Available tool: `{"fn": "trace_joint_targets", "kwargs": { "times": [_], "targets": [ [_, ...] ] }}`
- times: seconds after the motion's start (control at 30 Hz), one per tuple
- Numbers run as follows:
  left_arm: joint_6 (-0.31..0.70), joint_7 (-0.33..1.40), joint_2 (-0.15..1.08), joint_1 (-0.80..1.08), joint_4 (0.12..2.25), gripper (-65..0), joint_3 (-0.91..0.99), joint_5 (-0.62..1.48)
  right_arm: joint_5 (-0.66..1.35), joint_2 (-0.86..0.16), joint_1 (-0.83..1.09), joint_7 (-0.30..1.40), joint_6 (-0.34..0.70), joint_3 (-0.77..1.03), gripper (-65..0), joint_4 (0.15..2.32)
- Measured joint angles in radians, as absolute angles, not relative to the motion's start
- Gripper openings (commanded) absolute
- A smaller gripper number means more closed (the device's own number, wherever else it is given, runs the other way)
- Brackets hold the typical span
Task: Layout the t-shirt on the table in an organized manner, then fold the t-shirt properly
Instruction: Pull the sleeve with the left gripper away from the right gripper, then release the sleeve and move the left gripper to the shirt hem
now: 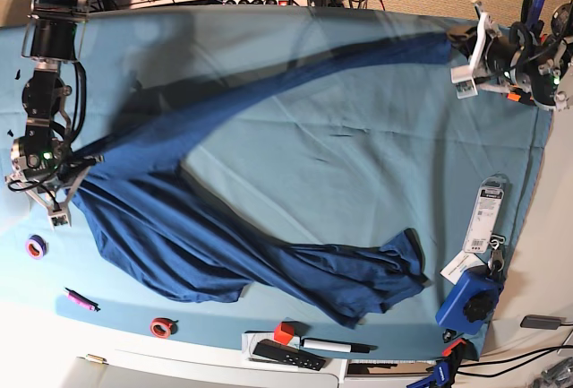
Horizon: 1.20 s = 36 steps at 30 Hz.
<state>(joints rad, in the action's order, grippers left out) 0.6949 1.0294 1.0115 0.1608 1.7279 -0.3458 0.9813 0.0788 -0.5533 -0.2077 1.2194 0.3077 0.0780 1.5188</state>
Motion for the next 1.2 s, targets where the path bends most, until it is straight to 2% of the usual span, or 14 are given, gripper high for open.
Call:
{"fn": "trace_joint_targets", "kwargs": {
  "times": [0.27, 0.37, 0.4, 0.43, 0.63, 0.77, 0.87, 1.07, 1.2],
  "targets": [
    [0.698, 1.032, 1.011, 0.160, 1.728, -65.0, -0.346, 0.981, 0.080, -0.565, -0.205, 1.223, 0.308, 0.078, -65.0, 1.519],
    [0.705, 1.051, 1.013, 0.153, 1.727, -44.6, -0.346, 0.978, 0.076, -0.566, -0.205, 1.222, 0.308, 0.078, -65.0, 1.519],
    [0.709, 1.055, 1.015, 0.155, 1.728, -40.8, -0.346, 0.986, 0.075, -0.567, -0.205, 1.222, 0.307, 0.080, -65.0, 1.519],
    [0.711, 1.056, 1.015, 0.155, 1.728, -39.8, -0.346, 0.987, 0.076, -0.568, -0.205, 1.222, 0.307, 0.082, -65.0, 1.519],
    [0.715, 1.072, 1.015, 0.130, 1.728, -39.9, -0.353, 0.996, 0.072, -0.568, -0.205, 1.222, 0.307, 0.083, -65.0, 1.519],
    [0.697, 1.039, 1.015, 0.007, 1.722, -39.9, -0.345, 0.955, 0.070, -0.568, -0.205, 1.222, 0.307, 0.083, -65.0, 1.519],
    [0.701, 0.942, 1.007, -0.094, 1.720, -39.9, -0.349, 0.929, 0.073, -0.568, -0.205, 1.222, 0.307, 0.083, -65.0, 1.520],
    [0.533, 0.679, 0.852, -0.295, 1.719, -40.7, -0.346, 0.650, 0.107, -0.569, -0.205, 1.222, 0.307, 0.083, -65.0, 1.520],
    [0.472, 0.641, 0.693, -0.396, 1.678, -44.0, -0.350, 0.533, 0.115, -0.568, -0.205, 1.222, 0.307, 0.083, -65.0, 1.520]
  ]
}}
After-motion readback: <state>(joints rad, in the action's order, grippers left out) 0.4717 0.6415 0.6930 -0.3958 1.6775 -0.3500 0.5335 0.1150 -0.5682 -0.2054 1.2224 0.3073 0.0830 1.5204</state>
